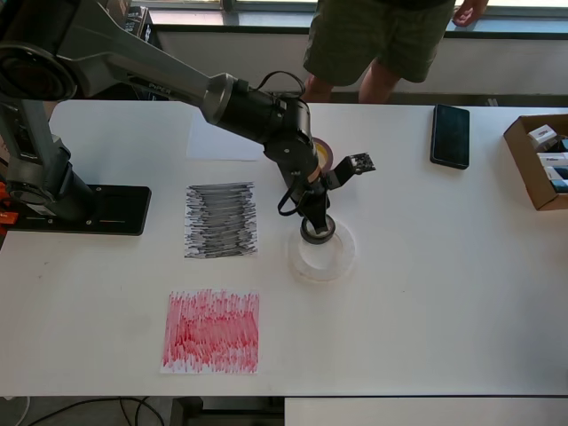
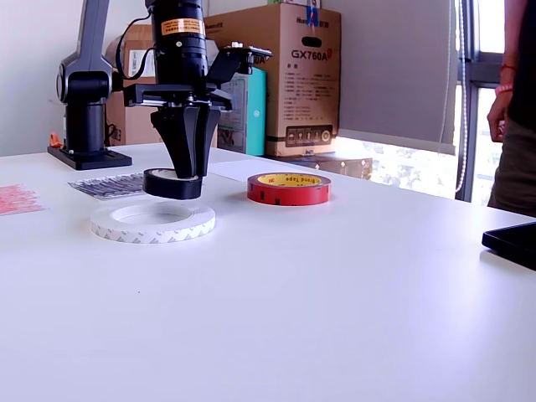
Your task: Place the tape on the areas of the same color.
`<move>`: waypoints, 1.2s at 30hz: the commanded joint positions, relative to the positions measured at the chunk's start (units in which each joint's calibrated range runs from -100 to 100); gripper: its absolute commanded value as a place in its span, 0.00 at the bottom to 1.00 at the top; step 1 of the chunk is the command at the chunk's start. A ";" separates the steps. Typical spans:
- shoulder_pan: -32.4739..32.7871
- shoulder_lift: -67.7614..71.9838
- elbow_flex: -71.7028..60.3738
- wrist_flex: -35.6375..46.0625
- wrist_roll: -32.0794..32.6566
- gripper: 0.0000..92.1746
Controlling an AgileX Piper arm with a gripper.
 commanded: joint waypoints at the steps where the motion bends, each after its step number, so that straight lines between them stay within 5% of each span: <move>1: 0.64 -1.98 0.77 6.68 0.25 0.06; 17: 3.95 -15.92 17.22 6.17 -1.38 0.06; 36: 5.37 -30.23 38.67 -12.16 -5.56 0.06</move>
